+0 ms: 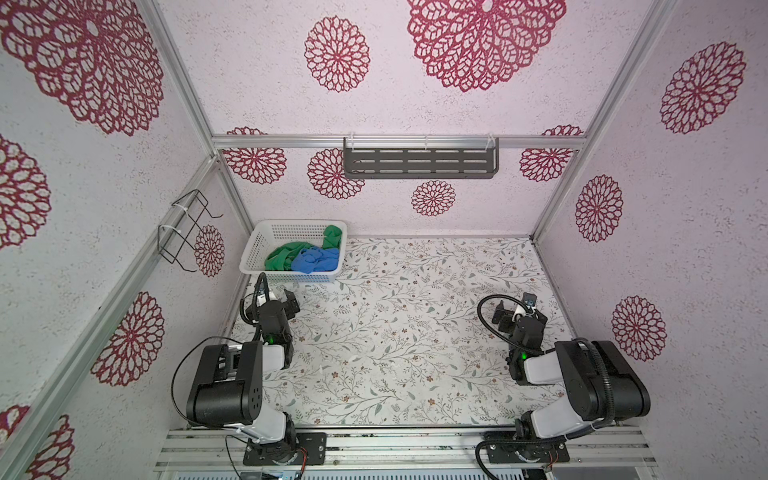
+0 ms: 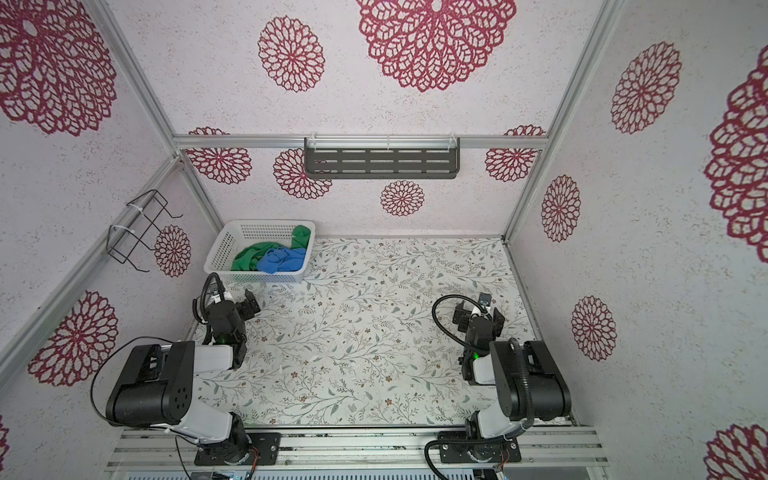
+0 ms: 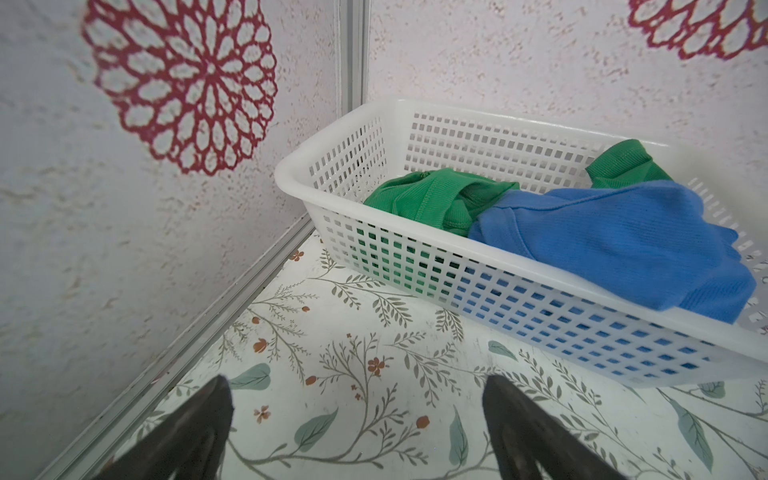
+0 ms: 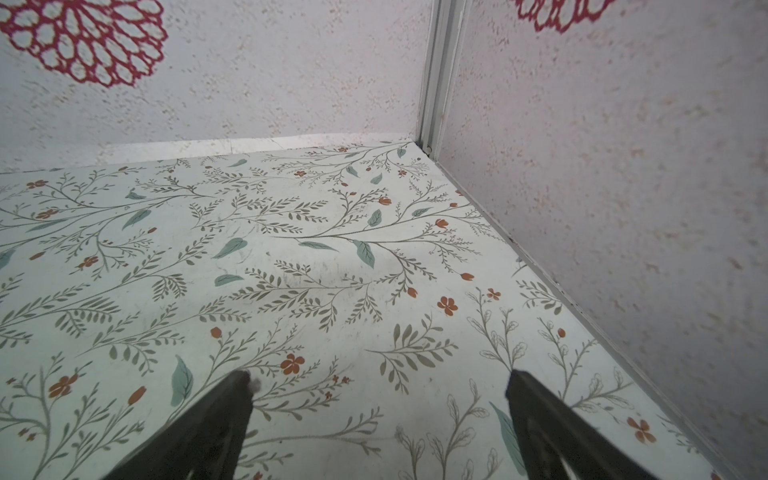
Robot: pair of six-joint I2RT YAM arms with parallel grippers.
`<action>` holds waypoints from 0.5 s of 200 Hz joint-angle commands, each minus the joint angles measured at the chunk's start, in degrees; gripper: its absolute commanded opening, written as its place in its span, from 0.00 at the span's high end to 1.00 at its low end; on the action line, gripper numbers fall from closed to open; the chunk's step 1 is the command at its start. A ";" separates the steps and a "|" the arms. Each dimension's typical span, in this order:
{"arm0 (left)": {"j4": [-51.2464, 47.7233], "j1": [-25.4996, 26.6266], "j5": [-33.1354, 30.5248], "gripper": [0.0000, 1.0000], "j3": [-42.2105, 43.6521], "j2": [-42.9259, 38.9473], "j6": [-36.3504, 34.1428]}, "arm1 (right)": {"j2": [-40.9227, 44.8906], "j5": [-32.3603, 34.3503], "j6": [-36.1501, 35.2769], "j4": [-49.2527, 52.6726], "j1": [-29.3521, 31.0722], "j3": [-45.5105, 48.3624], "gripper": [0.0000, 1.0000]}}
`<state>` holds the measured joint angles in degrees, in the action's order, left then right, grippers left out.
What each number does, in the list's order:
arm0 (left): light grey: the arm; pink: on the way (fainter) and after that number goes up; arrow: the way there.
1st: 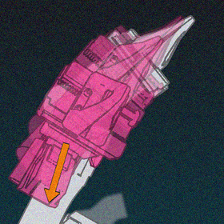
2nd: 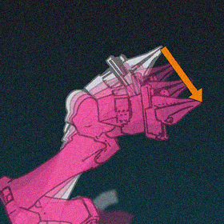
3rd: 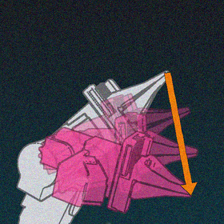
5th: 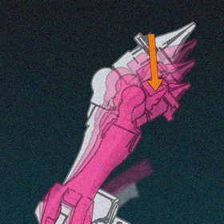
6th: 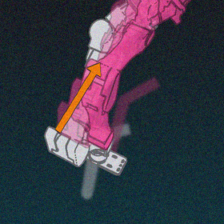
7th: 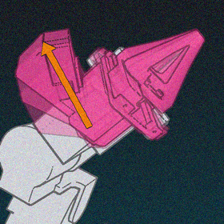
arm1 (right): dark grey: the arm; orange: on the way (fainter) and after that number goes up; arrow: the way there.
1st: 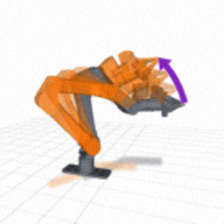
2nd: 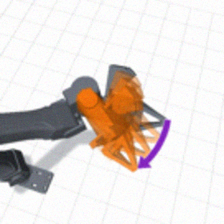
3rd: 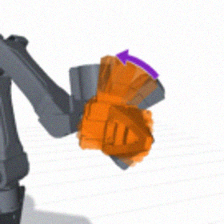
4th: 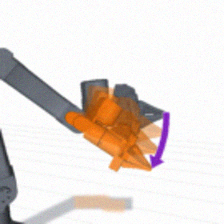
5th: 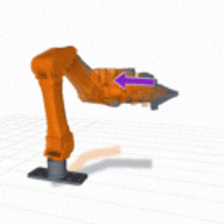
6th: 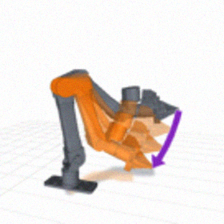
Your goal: Fold and stack the tank tops
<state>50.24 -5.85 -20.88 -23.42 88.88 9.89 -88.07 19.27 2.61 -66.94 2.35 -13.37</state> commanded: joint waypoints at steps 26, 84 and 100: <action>-19.04 2.03 -2.64 0.02 -6.22 -12.86 -0.87 | 16.05 0.11 3.32 29.82 -0.17 -11.38 0.01; -66.21 2.86 5.59 0.03 -44.10 -7.44 0.22 | 25.29 -5.42 8.98 67.94 0.02 -25.17 0.01; -71.03 3.03 11.00 0.08 -52.46 0.02 -1.21 | 25.34 -8.89 11.60 74.71 -0.04 -27.01 0.01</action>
<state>1.85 -3.25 -18.74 -67.90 78.74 9.96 -61.04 15.09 9.10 -14.13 2.31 -38.39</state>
